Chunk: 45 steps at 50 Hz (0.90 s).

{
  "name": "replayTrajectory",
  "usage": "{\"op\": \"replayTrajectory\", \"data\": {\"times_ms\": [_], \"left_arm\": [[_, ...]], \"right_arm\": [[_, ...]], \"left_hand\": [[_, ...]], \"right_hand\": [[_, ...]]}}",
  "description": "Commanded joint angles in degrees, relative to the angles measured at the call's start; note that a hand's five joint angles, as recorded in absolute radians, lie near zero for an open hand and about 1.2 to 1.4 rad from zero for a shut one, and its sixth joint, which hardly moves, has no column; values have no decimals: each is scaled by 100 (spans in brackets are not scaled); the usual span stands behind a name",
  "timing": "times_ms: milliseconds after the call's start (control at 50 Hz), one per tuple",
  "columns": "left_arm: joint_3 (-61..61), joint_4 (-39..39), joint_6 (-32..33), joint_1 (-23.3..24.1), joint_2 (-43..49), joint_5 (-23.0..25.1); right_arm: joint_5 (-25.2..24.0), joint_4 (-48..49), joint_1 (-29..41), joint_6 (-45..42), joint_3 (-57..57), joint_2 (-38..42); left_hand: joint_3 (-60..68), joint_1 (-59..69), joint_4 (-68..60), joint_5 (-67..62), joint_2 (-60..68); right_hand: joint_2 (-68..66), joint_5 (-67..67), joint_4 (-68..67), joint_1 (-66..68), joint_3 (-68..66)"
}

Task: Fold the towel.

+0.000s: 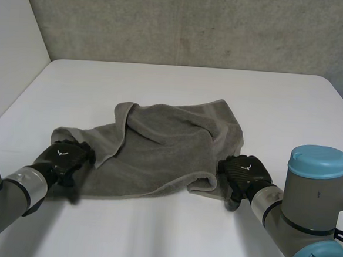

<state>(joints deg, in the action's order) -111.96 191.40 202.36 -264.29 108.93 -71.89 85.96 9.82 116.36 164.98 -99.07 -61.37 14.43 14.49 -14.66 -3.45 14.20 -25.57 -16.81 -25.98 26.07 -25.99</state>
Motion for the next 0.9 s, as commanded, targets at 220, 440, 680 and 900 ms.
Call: {"op": "replayTrajectory", "data": {"times_ms": [220,440,680,900], "left_arm": [[140,178,14,1,383,-237],[149,178,6,1,365,-246],[122,178,-12,-8,286,-255],[61,178,-21,-105,286,-246]], "right_arm": [[-26,11,18,-1,-50,-15],[-35,11,45,-10,-77,-15],[-26,240,53,-1,-138,3],[-17,363,53,8,-165,73]], "left_hand": [[-51,-57,74,-46,-29],[823,817,-800,-921,846],[1226,1220,-1203,-1324,1248],[2253,2247,-2230,-2351,2276]], "right_hand": [[-151,-27,-109,101,-109],[-151,-27,-109,101,-109],[-403,-279,-362,353,-361],[-873,-750,-832,824,-831]]}}
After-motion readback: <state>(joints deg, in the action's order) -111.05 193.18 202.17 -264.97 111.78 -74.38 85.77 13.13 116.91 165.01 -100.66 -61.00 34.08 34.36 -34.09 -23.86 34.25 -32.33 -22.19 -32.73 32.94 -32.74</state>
